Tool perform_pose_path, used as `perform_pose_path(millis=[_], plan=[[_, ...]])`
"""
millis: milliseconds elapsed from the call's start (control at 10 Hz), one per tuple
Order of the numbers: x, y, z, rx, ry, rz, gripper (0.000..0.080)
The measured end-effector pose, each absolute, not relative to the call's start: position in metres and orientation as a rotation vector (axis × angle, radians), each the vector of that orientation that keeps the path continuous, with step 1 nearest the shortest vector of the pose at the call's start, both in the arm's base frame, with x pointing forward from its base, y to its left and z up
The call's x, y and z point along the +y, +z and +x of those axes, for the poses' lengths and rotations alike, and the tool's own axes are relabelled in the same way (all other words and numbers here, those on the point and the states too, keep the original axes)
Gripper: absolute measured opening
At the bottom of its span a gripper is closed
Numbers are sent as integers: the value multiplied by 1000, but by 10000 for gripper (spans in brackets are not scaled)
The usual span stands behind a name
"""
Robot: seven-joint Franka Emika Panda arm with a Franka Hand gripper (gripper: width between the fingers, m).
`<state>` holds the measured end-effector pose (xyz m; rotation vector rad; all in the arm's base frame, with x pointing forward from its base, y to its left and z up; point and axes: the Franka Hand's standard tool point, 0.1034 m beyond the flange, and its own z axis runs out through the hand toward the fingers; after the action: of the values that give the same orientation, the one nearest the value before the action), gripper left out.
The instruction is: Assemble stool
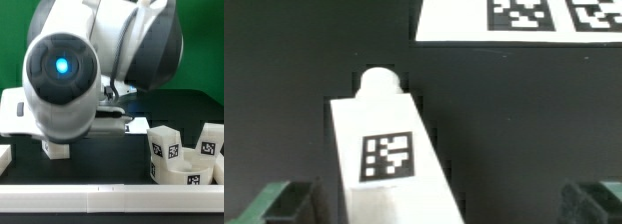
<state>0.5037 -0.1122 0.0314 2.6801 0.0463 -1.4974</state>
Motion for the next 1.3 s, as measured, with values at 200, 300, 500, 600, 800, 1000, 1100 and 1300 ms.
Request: perform_pose_path(millis=[200,300,500,600,800,1000,1100,1300], plan=[[-114,30,505,43,-1488,2682,649],[-114,30,505,43,-1490,2683,649],[-123,27,500,91,-1525,2718,649],[-124,21,498,103,-1517,2731,649],[-123,10,493,100,-1494,2736,649],[-121,8,494,105,-1486,2738,649],[-121,7,494,95,-1482,2735,649],[-121,7,493,86,-1482,2732,539]])
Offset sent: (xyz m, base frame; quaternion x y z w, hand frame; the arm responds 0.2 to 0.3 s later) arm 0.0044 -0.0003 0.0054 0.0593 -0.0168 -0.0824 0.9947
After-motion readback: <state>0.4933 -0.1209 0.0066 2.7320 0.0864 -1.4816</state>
